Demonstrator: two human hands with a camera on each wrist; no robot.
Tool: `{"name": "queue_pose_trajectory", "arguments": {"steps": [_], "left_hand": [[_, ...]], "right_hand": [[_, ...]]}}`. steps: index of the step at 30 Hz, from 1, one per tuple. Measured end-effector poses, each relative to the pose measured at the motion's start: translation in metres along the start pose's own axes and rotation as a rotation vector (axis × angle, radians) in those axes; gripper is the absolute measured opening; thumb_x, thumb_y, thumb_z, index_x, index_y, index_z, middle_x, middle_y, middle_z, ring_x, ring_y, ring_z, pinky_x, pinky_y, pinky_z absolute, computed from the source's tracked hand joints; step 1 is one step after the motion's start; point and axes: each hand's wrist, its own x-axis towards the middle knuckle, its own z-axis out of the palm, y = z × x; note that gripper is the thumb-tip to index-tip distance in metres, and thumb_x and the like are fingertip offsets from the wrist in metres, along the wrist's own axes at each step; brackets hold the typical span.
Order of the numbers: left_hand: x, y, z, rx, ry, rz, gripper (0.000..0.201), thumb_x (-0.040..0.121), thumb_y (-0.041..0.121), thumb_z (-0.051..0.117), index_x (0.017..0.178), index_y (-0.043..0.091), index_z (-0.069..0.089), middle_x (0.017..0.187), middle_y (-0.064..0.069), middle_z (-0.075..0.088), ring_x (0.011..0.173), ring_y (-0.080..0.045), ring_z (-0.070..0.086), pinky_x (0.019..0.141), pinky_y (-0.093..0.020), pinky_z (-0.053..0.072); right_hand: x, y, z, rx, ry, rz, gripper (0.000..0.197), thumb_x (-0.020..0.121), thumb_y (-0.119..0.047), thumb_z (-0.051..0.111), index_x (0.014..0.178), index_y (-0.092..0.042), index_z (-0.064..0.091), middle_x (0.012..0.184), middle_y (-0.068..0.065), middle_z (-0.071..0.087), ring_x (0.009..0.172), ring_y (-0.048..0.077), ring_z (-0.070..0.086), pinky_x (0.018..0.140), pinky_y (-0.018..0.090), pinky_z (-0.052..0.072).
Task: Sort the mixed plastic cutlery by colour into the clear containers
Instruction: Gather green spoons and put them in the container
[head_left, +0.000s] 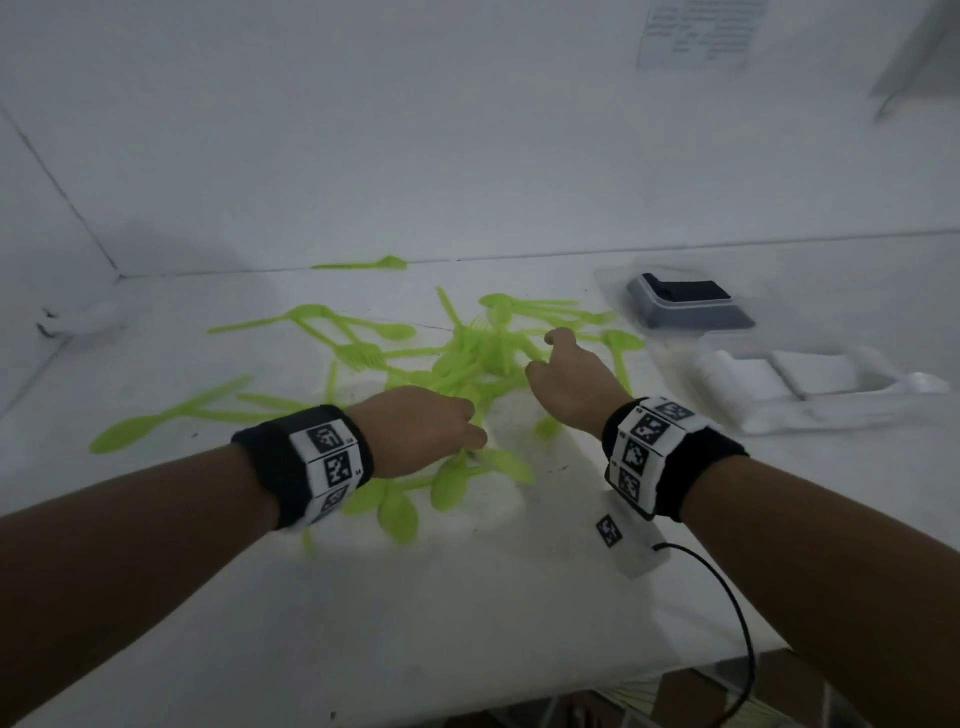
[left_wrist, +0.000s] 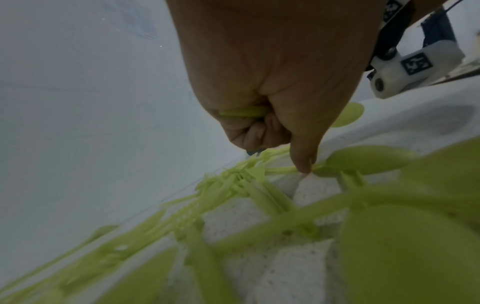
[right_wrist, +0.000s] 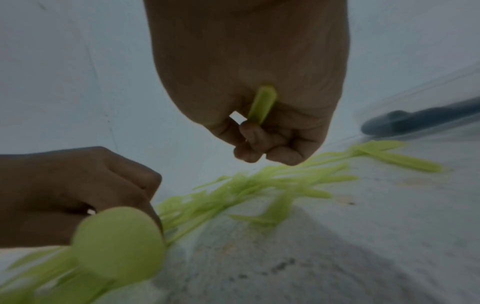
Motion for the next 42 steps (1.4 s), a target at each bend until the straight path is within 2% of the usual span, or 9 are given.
{"name": "queue_pose_trajectory", "arguments": {"steps": [5,13,18,21,24,30,33,37,42], "left_hand": [[0.001,0.001,-0.012,0.15,0.034,0.181,0.042,0.097,0.001,0.051,0.137,0.016,0.051,0.112,-0.011,0.051,0.072,-0.031,0.056,0.057,-0.039,0.037],[0.007,-0.014,-0.014,0.264,0.128,0.349,0.042,0.087,-0.002,0.065,0.124,0.015,0.057,0.099,-0.011,0.052,0.058,-0.028,0.052,0.05,-0.038,0.047],[0.016,-0.016,-0.017,0.385,0.311,0.449,0.054,0.069,-0.004,0.073,0.112,0.015,0.046,0.094,-0.01,0.05,0.05,-0.023,0.033,0.041,-0.031,0.036],[0.022,-0.011,-0.016,0.299,0.382,0.352,0.036,0.081,0.002,0.063,0.112,0.015,0.048,0.1,-0.007,0.054,0.053,-0.02,0.034,0.047,-0.031,0.028],[0.023,-0.002,-0.022,-0.027,0.411,0.179,0.005,0.094,0.014,0.047,0.092,0.015,0.043,0.076,-0.001,0.05,0.052,-0.022,0.036,0.048,-0.035,0.03],[0.016,-0.001,-0.029,-0.51,0.535,-0.261,0.015,0.098,0.025,0.037,0.09,0.032,0.026,0.067,-0.001,0.045,0.063,-0.021,0.043,0.058,-0.04,0.032],[0.02,-0.009,-0.025,-0.701,0.518,-0.407,0.013,0.102,0.03,0.031,0.09,0.031,0.027,0.082,-0.005,0.058,0.073,-0.024,0.055,0.065,-0.044,0.045],[0.024,-0.009,-0.022,-0.976,0.508,-0.55,0.007,0.106,0.02,0.037,0.1,0.017,0.037,0.108,-0.008,0.066,0.056,-0.019,0.045,0.055,-0.037,0.039],[0.041,-0.006,-0.022,-0.939,0.565,-0.588,0.016,0.103,0.028,0.049,0.091,0.021,0.041,0.071,-0.007,0.06,0.048,-0.012,0.037,0.052,-0.035,0.037]], "right_hand": [[0.0,0.021,-0.004,-0.202,0.021,-0.041,0.027,0.099,-0.029,0.043,0.087,-0.011,0.059,0.086,0.004,0.069,0.084,0.027,0.065,0.078,0.041,0.056],[0.0,0.04,-0.002,-0.237,0.098,-0.055,0.023,0.101,-0.028,0.044,0.112,-0.018,0.062,0.099,0.002,0.065,0.086,0.023,0.059,0.071,0.032,0.048],[0.005,0.044,-0.009,-0.233,0.146,-0.042,0.027,0.1,-0.028,0.047,0.123,-0.017,0.057,0.093,-0.002,0.058,0.086,0.022,0.057,0.07,0.031,0.044],[0.012,0.048,-0.014,-0.187,0.178,-0.026,0.025,0.1,-0.028,0.048,0.121,-0.018,0.052,0.087,-0.003,0.059,0.081,0.022,0.06,0.067,0.033,0.046],[0.025,0.052,-0.025,-0.195,0.158,0.012,0.029,0.1,-0.029,0.048,0.126,-0.017,0.052,0.104,0.002,0.063,0.09,0.022,0.059,0.073,0.033,0.045],[0.067,0.059,-0.038,-0.349,0.019,0.058,0.025,0.101,-0.017,0.042,0.117,-0.007,0.058,0.123,0.02,0.059,0.107,0.037,0.059,0.08,0.034,0.042],[0.083,0.061,-0.037,-0.357,-0.023,0.057,0.032,0.1,-0.018,0.041,0.128,-0.01,0.053,0.129,0.018,0.054,0.111,0.037,0.059,0.087,0.036,0.048],[0.093,0.065,-0.033,-0.408,-0.105,0.044,0.036,0.103,-0.02,0.041,0.137,-0.01,0.045,0.135,0.019,0.048,0.117,0.038,0.056,0.086,0.037,0.044],[0.102,0.076,-0.035,-0.434,-0.186,0.035,0.037,0.103,-0.021,0.042,0.138,-0.009,0.041,0.135,0.018,0.051,0.118,0.035,0.056,0.085,0.036,0.044]]}}
